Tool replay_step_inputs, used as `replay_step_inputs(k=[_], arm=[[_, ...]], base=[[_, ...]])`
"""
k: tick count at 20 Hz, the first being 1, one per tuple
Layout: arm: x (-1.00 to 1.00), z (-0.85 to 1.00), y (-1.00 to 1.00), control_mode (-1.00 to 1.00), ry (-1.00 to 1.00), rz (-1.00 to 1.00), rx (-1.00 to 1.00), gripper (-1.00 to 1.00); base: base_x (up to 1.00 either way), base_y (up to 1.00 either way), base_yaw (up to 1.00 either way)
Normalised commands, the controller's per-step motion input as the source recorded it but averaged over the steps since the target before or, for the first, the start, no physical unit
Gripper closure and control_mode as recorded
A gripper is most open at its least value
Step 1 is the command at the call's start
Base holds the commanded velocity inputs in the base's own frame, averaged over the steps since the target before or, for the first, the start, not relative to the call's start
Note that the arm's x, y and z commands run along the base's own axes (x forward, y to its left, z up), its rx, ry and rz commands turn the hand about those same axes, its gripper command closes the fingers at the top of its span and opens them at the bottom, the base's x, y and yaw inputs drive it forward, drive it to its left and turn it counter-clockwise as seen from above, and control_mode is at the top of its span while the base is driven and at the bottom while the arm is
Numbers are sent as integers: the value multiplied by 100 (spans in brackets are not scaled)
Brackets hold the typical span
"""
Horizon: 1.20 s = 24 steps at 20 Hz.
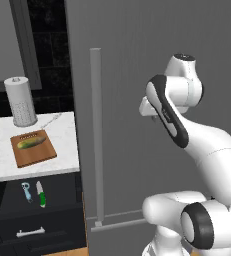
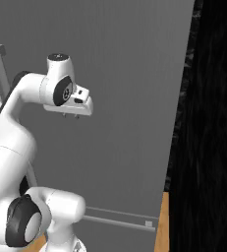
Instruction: Place the appropriate cutting tool for cutting the cucumber skin on the cutting board.
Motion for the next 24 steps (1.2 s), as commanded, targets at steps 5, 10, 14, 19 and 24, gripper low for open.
replay_step_inputs(k=[5, 10, 14, 19, 24], arm=[[-17, -2, 4, -100, -1, 0, -1, -100], [-68, -20, 32, -100, 0, 7, -3, -100], [-88, -31, 88, -100, 1, 29, -16, -100], [-56, -47, 81, -100, 22, 3, -12, -100], [-56, -39, 97, -100, 19, 1, -8, -100]], base=[[0, 0, 0], [0, 0, 0], [0, 0, 0], [0, 0, 0], [0, 0, 0]])
